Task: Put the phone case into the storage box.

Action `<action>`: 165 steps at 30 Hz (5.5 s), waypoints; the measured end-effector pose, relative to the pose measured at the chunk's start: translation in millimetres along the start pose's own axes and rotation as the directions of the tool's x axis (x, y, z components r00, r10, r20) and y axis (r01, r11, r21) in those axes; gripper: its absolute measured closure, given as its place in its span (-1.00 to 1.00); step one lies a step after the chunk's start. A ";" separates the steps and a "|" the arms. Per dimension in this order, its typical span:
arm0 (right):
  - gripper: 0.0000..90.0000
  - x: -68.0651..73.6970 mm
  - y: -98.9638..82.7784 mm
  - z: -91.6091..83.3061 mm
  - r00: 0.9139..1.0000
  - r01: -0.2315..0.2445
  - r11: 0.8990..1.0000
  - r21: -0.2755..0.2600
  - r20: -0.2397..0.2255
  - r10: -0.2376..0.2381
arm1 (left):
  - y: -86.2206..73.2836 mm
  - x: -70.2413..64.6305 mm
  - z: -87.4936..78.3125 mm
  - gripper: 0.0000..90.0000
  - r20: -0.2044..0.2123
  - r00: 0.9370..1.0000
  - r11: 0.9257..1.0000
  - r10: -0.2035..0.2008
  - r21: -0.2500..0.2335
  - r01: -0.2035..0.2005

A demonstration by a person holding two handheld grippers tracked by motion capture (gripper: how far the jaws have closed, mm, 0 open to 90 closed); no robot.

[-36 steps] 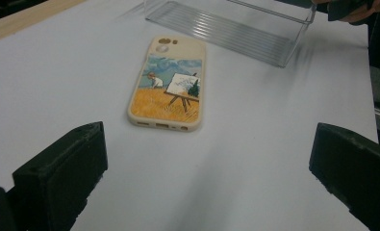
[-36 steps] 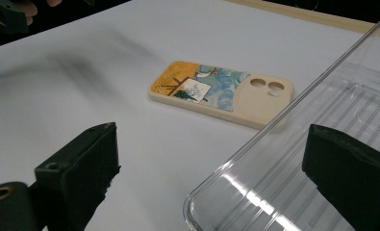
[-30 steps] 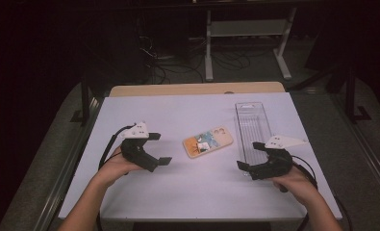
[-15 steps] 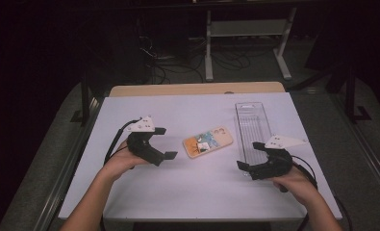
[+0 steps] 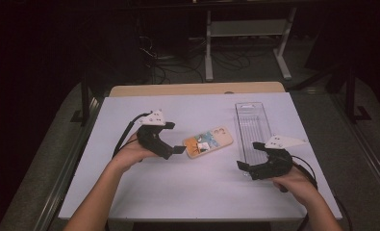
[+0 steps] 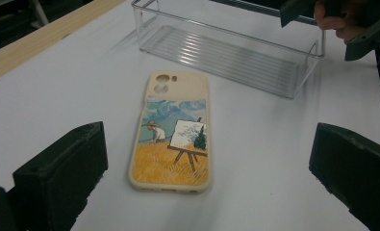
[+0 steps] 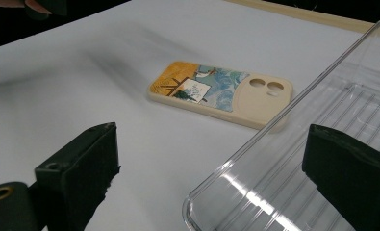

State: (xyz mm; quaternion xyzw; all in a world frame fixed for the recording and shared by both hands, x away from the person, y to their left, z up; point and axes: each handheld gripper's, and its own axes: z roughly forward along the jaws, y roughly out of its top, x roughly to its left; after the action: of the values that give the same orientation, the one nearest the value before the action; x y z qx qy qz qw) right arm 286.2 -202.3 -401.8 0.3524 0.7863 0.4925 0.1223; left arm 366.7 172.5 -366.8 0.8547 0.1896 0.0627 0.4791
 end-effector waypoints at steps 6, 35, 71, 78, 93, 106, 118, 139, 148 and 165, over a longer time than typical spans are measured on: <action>-0.89 -0.3 0.0 0.1 1.000 0.004 1.000 -0.003 0.000 -0.004 | 6.4 3.1 7.5 -1.00 0.010 1.000 1.000 0.001 -0.009 -0.001; -0.88 0.0 0.0 0.0 1.000 0.003 1.000 -0.001 0.000 -0.003 | 47.5 22.3 48.6 -1.00 0.033 0.999 0.999 0.034 -0.023 -0.033; -0.88 -0.7 -0.2 -0.2 1.000 0.001 1.000 -0.002 -0.002 -0.001 | 52.9 45.1 84.8 -1.00 0.021 0.998 0.996 0.057 0.066 -0.058; -0.88 -0.7 -0.2 -0.4 1.000 -0.001 1.000 -0.001 -0.003 0.001 | 47.9 42.7 91.3 -1.00 0.013 0.999 0.991 0.052 0.121 -0.053; -0.88 -0.7 -0.3 -0.4 1.000 0.001 1.000 -0.001 -0.004 -0.001 | 39.7 39.2 100.4 -1.00 0.019 0.998 0.974 0.063 0.218 -0.066; -0.88 -0.7 -0.3 -0.5 1.000 0.000 1.000 0.000 -0.004 0.000 | 32.3 33.8 113.1 -1.00 0.030 0.996 0.953 0.079 0.292 -0.084; -0.88 -0.7 -0.2 -0.5 1.000 0.001 1.000 -0.001 -0.005 -0.001 | 24.1 32.0 123.8 -1.00 0.028 0.996 0.935 0.085 0.342 -0.089; -0.88 -0.8 -0.2 -0.5 1.000 0.000 1.000 0.000 -0.004 0.000 | 9.8 26.6 140.3 -1.00 0.018 0.998 0.919 0.066 0.388 -0.068; -0.88 -1.0 -0.2 -0.3 1.000 0.001 1.000 0.000 -0.003 -0.001 | 4.8 25.8 144.5 -1.00 0.007 0.999 0.924 0.053 0.380 -0.051; -0.88 -1.0 -0.2 -0.3 1.000 0.002 1.000 0.001 -0.003 -0.002 | 0.8 25.5 145.7 -0.99 0.009 0.999 0.916 0.048 0.398 -0.048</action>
State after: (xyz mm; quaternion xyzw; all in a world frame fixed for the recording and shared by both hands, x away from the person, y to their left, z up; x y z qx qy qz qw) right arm 286.7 -203.3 -402.0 0.3509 0.7870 0.4927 0.1213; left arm 432.4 66.0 -445.7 0.9387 0.1775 0.0350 0.2934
